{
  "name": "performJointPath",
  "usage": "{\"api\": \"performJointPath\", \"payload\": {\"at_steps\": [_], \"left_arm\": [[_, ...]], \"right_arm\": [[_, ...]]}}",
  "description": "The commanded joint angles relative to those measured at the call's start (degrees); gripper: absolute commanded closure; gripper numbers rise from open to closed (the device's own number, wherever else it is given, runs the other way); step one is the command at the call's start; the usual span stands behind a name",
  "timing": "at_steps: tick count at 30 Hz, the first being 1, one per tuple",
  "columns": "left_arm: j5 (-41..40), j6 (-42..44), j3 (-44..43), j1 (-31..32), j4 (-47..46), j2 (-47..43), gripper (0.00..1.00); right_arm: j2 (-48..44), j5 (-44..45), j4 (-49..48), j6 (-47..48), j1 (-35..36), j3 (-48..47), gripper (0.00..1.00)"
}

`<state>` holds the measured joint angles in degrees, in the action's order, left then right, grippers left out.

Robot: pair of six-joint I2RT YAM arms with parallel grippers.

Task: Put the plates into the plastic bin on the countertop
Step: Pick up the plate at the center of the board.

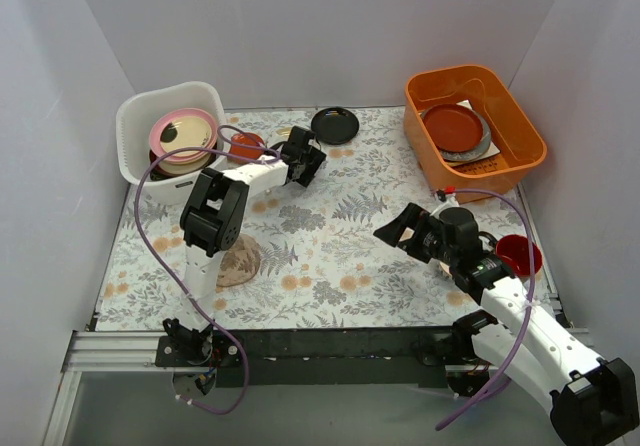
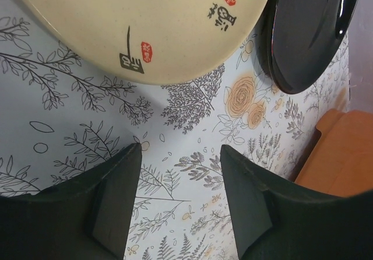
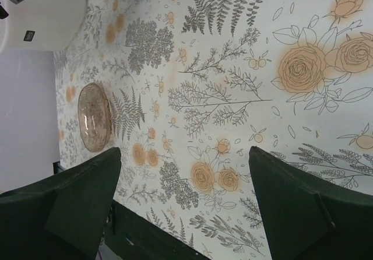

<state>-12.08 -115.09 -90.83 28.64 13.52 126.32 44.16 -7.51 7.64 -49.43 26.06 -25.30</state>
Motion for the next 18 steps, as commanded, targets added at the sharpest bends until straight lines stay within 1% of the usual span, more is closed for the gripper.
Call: {"api": "performJointPath", "payload": {"at_steps": [1,6,11,16,17,18], "left_arm": [[-2.96,-17.71,1.08,-1.31,6.61,1.03,0.44],[-2.86,-19.21,1.97,-2.71,6.17,1.03,0.43],[-4.71,-20.18,2.58,-3.68,5.99,0.42,0.44],[-3.31,-20.61,1.53,-4.91,5.91,1.47,0.45],[-3.22,-20.79,1.53,-5.09,5.91,1.64,0.50],[-2.96,-20.79,1.53,-5.18,5.56,1.91,0.53]], "right_arm": [[-0.66,-1.98,-0.17,1.70,-1.28,0.60,0.02],[-0.66,-3.04,-0.17,2.41,-2.60,0.69,0.02],[-0.48,-4.27,-0.61,2.67,-3.82,1.04,0.02],[0.05,-5.23,-1.40,2.85,-4.35,1.57,0.02],[0.13,-5.32,-1.31,2.85,-4.53,1.57,0.02],[0.22,-5.41,-1.40,2.93,-4.62,1.66,0.02]]}}
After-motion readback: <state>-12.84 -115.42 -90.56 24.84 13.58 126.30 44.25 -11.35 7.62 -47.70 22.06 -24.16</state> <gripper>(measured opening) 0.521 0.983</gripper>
